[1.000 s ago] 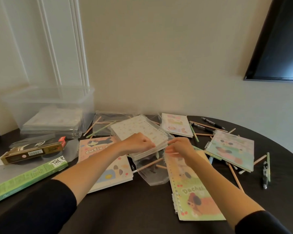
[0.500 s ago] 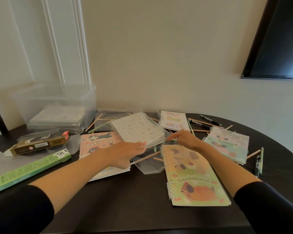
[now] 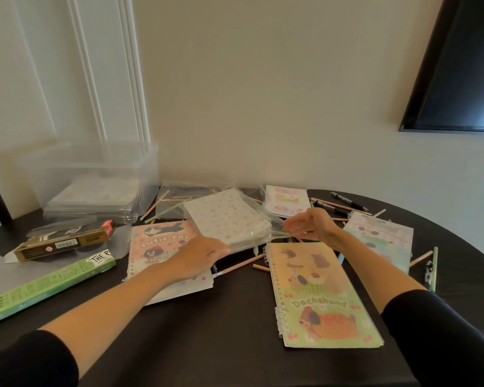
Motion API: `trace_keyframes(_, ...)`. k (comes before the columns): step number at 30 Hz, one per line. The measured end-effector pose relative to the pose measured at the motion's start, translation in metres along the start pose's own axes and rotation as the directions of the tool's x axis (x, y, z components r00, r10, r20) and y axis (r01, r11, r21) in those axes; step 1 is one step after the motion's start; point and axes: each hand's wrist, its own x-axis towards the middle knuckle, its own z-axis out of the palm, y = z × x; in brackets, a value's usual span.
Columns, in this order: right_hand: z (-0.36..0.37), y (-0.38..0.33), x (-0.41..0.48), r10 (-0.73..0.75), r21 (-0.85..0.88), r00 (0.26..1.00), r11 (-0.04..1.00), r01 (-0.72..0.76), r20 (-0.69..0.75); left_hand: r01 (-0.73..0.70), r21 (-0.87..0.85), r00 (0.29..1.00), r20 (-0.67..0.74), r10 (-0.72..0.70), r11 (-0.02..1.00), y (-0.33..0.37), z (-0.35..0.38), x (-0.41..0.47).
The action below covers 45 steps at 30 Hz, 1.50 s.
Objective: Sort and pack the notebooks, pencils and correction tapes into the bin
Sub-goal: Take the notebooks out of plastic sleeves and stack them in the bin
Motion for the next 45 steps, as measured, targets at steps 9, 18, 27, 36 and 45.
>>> trace_keyframes(9,-0.013,0.023,0.007,0.010,0.300,1.000,0.954,-0.012,0.009,0.236,-0.460,0.970,0.060,-0.235,0.856,-0.006,-0.006,0.008)
trace_keyframes(18,0.013,0.017,0.010,-0.327,-0.393,0.934,0.885,0.250,-0.142,0.242,-0.534,0.966,0.054,-0.253,0.810,-0.004,-0.010,0.004)
trace_keyframes(27,0.045,0.005,0.021,-0.381,-0.550,0.861,0.822,0.148,-0.338,0.266,-0.164,0.827,-0.467,-0.312,0.950,0.006,-0.008,0.009)
trace_keyframes(36,0.062,0.009,0.032,-0.230,-0.653,0.896,0.753,-0.084,-0.380,0.494,-0.060,0.747,-0.481,-0.459,0.867,0.010,0.001,0.023)
trace_keyframes(45,0.066,0.006,0.041,0.091,-0.218,0.867,0.950,-0.223,-0.489,0.669,-0.193,0.671,-0.258,-0.695,0.718,-0.002,-0.010,0.041)
